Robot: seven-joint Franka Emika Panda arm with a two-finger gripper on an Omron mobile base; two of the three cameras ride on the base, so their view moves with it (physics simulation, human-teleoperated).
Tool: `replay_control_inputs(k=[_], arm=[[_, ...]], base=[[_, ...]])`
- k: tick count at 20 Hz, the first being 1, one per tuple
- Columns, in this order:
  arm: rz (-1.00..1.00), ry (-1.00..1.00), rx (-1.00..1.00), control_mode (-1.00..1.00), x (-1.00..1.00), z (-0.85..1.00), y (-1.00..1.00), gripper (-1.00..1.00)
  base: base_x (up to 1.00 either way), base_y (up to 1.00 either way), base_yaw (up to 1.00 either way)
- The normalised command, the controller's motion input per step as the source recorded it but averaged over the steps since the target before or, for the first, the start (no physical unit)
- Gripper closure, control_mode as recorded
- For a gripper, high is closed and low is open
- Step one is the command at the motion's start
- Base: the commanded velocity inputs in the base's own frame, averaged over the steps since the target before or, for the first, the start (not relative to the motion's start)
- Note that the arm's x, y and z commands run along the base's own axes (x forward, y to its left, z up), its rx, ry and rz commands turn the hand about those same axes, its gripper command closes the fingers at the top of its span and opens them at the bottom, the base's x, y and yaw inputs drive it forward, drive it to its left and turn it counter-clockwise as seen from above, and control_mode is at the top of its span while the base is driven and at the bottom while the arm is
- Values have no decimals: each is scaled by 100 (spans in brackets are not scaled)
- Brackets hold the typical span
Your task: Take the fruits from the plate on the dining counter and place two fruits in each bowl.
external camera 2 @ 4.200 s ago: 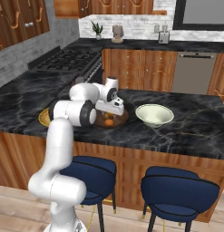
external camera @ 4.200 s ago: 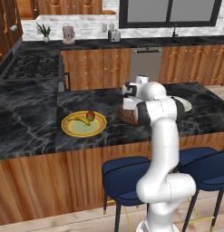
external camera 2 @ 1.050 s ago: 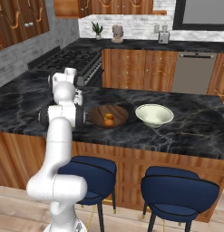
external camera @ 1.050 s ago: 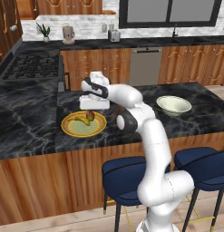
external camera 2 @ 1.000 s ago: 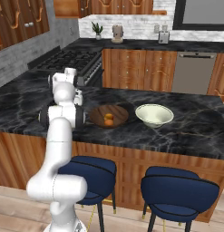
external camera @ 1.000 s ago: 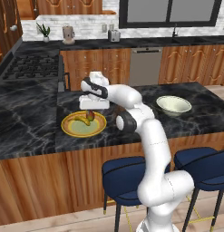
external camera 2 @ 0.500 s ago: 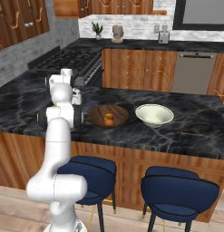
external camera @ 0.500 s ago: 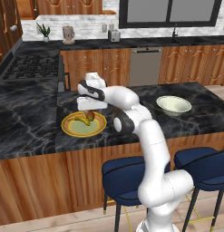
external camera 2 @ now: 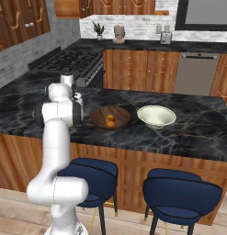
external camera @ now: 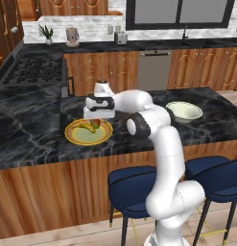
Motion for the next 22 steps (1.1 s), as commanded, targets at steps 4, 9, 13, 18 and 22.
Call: replay_control_inputs(k=[4, 9, 13, 18, 22], arm=[[-4, -8, 0, -100, 0, -6, 0, -100], [-7, 1, 0, -100, 2, 15, 10, -100], [-6, 1, 0, -100, 12, 32, 20, -100], [-5, 0, 0, -100, 23, 5, 7, -100], [-9, 0, 0, -100, 34, 0, 0, -100]], base=[[0, 0, 0], [0, 0, 0], [0, 0, 0], [0, 0, 0], [0, 0, 0]])
